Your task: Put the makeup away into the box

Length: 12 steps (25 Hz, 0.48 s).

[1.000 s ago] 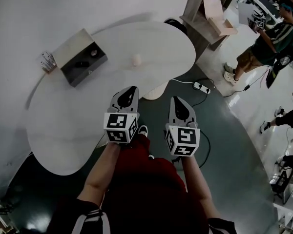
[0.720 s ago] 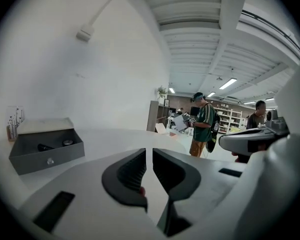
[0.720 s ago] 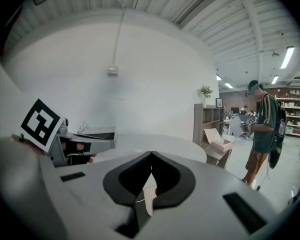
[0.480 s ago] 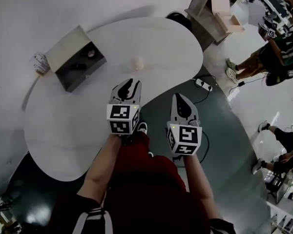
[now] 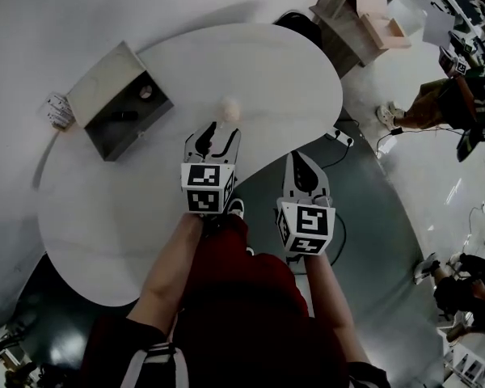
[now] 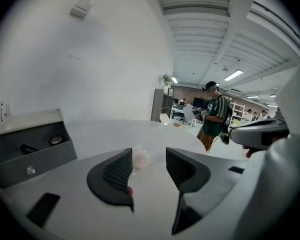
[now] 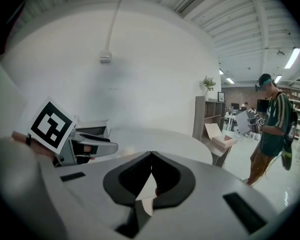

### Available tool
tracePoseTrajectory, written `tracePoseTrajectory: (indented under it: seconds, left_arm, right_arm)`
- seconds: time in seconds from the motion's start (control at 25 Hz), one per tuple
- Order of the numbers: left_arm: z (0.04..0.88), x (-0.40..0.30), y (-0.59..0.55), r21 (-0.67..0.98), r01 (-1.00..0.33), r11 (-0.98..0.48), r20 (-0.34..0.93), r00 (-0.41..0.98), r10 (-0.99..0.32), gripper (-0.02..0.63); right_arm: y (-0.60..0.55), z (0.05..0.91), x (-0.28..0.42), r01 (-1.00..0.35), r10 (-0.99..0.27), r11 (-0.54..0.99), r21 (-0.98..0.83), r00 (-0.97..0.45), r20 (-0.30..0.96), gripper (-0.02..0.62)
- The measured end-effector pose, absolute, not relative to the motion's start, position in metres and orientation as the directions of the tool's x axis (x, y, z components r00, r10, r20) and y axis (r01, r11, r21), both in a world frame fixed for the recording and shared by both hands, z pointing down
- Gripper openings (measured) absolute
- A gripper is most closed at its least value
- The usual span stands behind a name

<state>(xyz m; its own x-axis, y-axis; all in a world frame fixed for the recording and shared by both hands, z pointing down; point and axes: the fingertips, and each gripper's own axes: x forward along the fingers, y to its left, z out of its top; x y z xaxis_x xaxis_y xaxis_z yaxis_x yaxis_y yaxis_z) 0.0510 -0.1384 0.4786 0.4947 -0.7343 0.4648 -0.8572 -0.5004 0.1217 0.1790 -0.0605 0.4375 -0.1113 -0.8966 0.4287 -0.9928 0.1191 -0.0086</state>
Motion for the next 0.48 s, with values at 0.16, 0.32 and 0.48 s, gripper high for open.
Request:
tracePoseTrajectory:
  seconds: [0.16,0.32,0.48]
  left_arm:
    - [0.487,0.054,-0.147,0.117,-0.857,-0.502,0.485,0.49,-0.724,0.224]
    - [0.496,0.058,-0.153,0.119,-0.857,-0.501,0.504,0.487,-0.714,0.232]
    - [0.505,0.059,-0.16,0.112,-0.861,-0.495,0.528,0.474,-0.705,0.241]
  right_arm:
    - [-0.07,0.442,0.18,-0.994,-0.891,0.112,-0.013,-0.106,0.442,0.014]
    - [-0.075,0.447,0.181,-0.993,-0.887,0.114,-0.017,-0.109,0.449,0.014]
    - [-0.081,0.45,0.18,-0.993,-0.883,0.117,-0.017,-0.111,0.457,0.014]
